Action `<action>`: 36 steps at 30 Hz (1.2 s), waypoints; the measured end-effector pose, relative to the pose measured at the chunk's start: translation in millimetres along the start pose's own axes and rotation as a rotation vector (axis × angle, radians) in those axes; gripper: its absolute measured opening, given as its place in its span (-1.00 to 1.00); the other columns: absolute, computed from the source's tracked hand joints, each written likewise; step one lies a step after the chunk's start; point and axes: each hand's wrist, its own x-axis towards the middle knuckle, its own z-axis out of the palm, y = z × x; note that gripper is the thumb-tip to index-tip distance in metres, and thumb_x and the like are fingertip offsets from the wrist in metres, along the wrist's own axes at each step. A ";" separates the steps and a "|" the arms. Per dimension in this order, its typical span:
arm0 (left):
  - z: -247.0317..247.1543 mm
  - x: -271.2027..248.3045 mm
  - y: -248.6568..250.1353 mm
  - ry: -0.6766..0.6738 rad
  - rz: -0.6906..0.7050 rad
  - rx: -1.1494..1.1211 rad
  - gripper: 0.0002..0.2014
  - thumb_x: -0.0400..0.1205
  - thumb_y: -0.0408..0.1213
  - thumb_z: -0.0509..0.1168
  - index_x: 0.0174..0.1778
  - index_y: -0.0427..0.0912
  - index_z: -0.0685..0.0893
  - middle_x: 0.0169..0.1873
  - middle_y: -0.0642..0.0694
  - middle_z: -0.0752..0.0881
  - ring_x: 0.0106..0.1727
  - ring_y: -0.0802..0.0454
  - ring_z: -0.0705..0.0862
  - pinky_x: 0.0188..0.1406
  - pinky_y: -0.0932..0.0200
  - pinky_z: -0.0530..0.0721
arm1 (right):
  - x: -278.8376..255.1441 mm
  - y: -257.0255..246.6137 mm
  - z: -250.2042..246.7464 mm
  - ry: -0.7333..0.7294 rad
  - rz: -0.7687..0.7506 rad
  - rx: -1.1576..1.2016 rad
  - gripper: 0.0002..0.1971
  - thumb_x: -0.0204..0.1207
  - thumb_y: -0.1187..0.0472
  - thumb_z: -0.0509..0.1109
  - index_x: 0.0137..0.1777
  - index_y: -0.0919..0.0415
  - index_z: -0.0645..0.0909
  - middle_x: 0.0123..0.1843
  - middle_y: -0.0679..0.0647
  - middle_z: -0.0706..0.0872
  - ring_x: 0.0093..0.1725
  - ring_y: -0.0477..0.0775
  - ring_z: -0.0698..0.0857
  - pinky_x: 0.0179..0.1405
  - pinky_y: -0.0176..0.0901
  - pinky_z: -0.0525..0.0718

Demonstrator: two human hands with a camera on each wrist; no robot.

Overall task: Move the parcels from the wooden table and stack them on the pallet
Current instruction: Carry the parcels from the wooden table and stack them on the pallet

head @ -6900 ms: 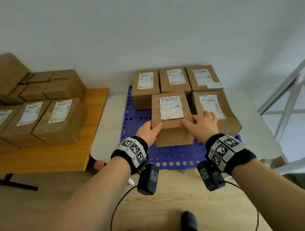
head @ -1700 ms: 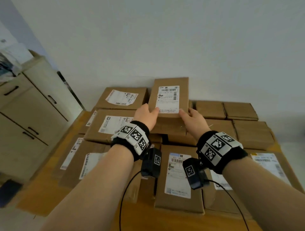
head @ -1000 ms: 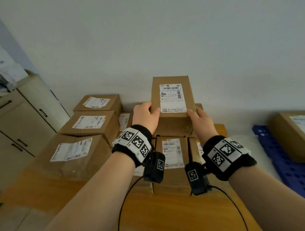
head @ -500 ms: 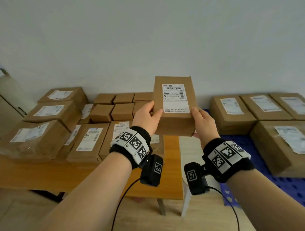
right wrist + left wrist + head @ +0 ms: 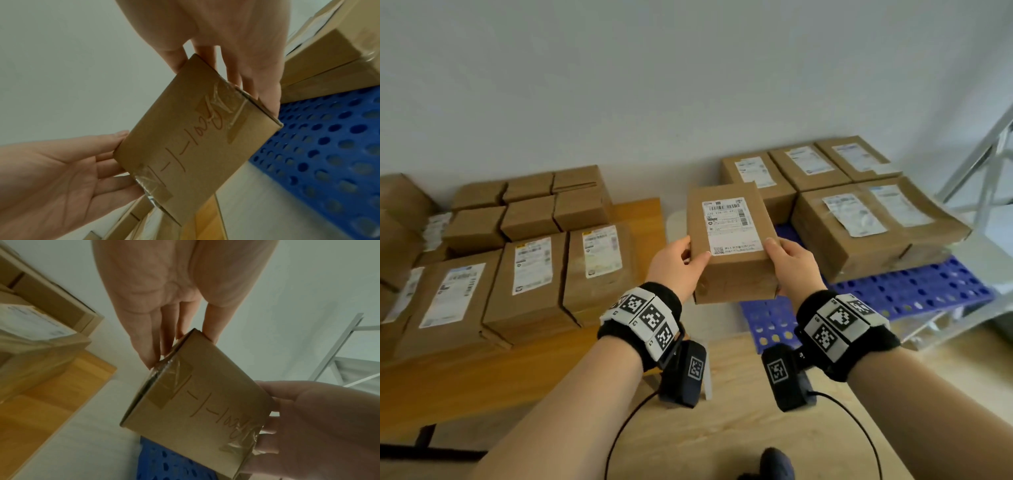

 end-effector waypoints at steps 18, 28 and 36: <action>152.2 47.5 45.9 -0.066 -0.292 -0.004 -0.38 0.64 -0.25 0.27 0.61 -0.11 0.19 0.46 -0.11 0.49 0.42 -0.03 0.50 0.38 -0.02 0.54 | 116.0 48.4 -115.2 -0.288 -0.292 -0.762 -0.80 0.62 0.17 0.24 0.06 0.30 0.56 0.02 0.16 0.67 0.01 0.19 0.62 -0.16 -0.16 0.46; 172.8 66.5 46.1 -0.101 -0.304 0.206 -0.28 0.65 -0.14 0.24 0.65 -0.18 0.01 0.58 -0.12 0.29 0.54 -0.06 0.33 0.50 0.08 0.33 | 132.1 44.7 -143.6 -0.162 -0.434 -0.728 -0.64 0.62 0.21 0.19 0.37 0.25 0.54 0.32 0.17 0.63 0.36 0.18 0.52 0.30 -0.07 0.46; 179.0 75.8 49.6 -0.152 -0.218 0.289 0.02 0.45 0.00 0.47 0.64 -0.21 -0.06 0.59 -0.16 0.21 0.59 -0.05 0.21 0.54 0.06 0.24 | 143.5 68.8 -144.0 -0.270 -0.370 -1.036 -0.55 0.70 0.12 0.03 0.59 0.02 0.24 0.68 0.03 0.08 0.67 0.18 -0.04 0.64 0.17 -0.14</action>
